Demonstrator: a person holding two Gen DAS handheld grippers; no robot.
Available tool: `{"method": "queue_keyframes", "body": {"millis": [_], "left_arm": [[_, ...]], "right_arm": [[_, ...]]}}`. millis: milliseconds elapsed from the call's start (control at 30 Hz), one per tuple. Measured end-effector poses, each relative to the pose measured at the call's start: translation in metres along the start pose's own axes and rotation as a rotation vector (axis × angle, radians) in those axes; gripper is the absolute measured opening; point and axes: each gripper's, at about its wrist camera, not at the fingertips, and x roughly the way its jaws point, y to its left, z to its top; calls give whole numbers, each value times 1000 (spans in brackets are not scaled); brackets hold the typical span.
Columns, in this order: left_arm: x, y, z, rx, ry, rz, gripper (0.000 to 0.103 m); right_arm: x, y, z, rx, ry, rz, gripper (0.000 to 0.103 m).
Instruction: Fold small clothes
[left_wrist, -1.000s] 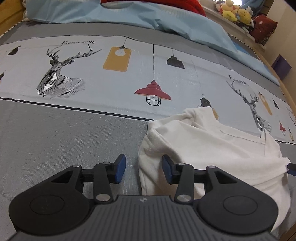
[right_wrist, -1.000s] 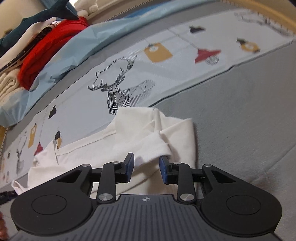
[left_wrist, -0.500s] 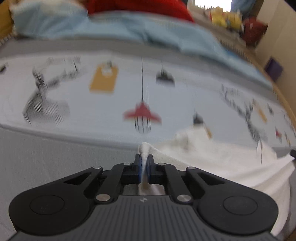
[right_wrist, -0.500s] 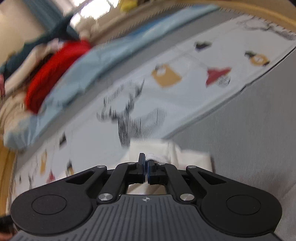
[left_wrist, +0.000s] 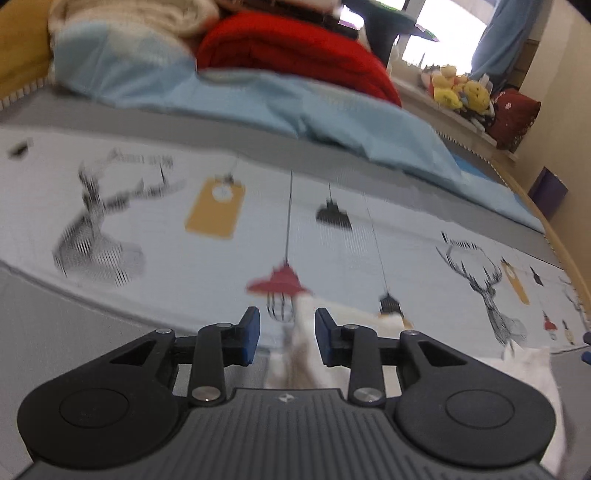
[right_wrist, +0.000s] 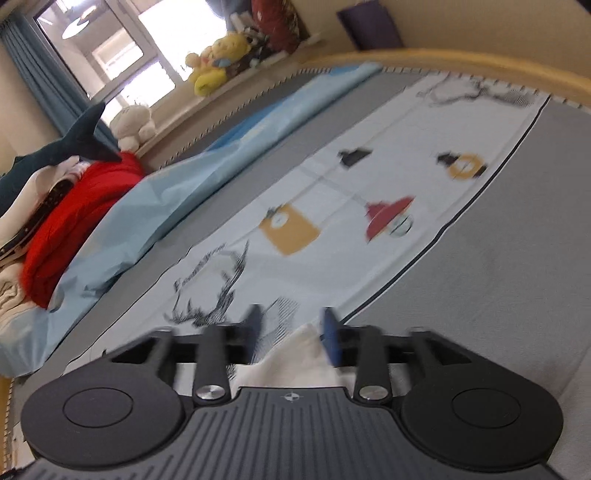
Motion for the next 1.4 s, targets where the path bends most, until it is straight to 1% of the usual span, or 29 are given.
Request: {"method": "queue_keyframes", "body": {"millis": [67, 167, 300, 400, 667, 733, 767, 800, 833, 867, 900, 933, 1000, 1033, 1067, 1133, 1167, 1200, 1267, 1300, 1367, 1400], "left_arm": [[6, 2, -4, -7, 36, -8, 36], [13, 1, -8, -13, 58, -10, 36], [25, 1, -8, -48, 77, -16, 36], [34, 0, -8, -68, 83, -20, 36], [51, -2, -7, -69, 94, -16, 36], [56, -3, -7, -64, 102, -13, 36], [58, -4, -7, -58, 109, -13, 34], [60, -6, -7, -47, 114, -16, 25], [60, -8, -5, -29, 101, -15, 9], [56, -11, -2, -7, 67, 8, 4], [50, -12, 2, 6, 12, 33, 4], [42, -11, 7, -4, -45, 34, 4], [34, -11, 12, -21, -110, 30, 4], [35, -13, 12, -11, -112, 36, 4], [38, -15, 12, -3, -97, 39, 4], [47, -18, 9, 10, -30, 44, 7], [50, -18, 9, 14, -1, 55, 9], [48, -18, 9, 17, 2, 64, 16], [37, -16, 10, 12, -23, 42, 26], [31, -13, 12, 5, -27, 14, 26], [22, -11, 11, 11, 0, -53, 26], [18, -11, 9, 27, 16, -82, 26]], "right_arm": [[0, -7, 0, 3, 17, -7, 46], [8, -10, -4, -33, 80, -8, 46], [20, -1, -16, -146, 163, -2, 46], [30, 7, -22, -220, 207, 0, 46], [62, 19, -30, -315, 253, -43, 45], [68, 24, -33, -344, 257, -42, 24], [68, 27, -33, -367, 239, -57, 8], [66, 29, -32, -375, 215, -60, 4], [63, 31, -29, -363, 185, -50, 4], [59, 32, -24, -343, 148, -47, 3], [53, 32, -19, -317, 103, -46, 3], [45, 32, -13, -278, 43, -32, 3], [37, 32, -6, -234, -22, -19, 3], [39, 32, -5, -231, -25, -31, 3], [43, 31, -6, -227, -9, -51, 3], [57, 25, -10, -202, 66, -125, 5], [60, 21, -11, -193, 84, -166, 6], [60, 18, -11, -187, 92, -195, 10], [54, 16, -9, -174, 93, -195, 10], [49, 14, -7, -174, 87, -182, 10], [36, 16, -6, -209, 78, -150, 11], [32, 18, -5, -235, 88, -123, 11]]}}
